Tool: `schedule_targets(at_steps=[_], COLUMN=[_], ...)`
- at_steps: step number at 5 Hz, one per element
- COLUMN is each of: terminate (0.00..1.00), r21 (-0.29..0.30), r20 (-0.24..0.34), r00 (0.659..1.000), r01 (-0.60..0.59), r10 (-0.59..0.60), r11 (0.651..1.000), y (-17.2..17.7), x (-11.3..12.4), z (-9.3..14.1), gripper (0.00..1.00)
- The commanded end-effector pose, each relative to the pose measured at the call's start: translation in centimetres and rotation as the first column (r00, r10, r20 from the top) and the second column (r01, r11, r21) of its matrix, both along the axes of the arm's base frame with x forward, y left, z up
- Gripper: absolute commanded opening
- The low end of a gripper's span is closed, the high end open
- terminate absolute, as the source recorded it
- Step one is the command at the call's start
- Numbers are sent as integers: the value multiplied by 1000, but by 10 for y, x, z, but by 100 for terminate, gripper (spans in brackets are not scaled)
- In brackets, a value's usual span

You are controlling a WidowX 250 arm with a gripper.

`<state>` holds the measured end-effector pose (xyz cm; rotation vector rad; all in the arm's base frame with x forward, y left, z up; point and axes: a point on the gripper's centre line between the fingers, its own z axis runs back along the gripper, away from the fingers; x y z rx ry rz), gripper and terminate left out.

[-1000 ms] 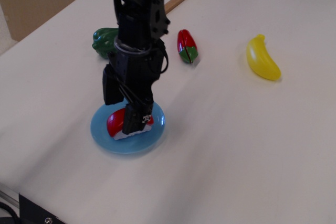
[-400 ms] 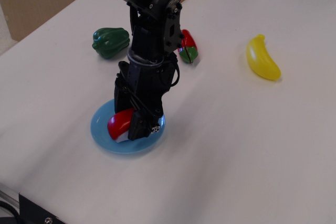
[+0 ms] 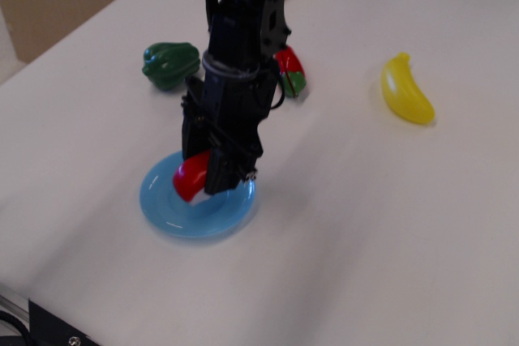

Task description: Take sushi off plate

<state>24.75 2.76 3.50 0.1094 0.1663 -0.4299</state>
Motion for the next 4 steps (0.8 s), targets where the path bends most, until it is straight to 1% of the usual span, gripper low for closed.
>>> schedule_targets(at_steps=[1, 2, 3, 4], terminate=[0, 0, 0, 0], r21=[-48, -68, -96, -105], r20=[102, 92, 93, 126], r00=[995, 996, 995, 985], r01=[-1, 22, 50, 129], r10=[6, -16, -41, -116], r11=[999, 997, 994, 986], y=[-16, -33, -41, -44], x=[53, 79, 96, 106], z=[36, 24, 11, 4], gripper=[0, 0, 0, 0])
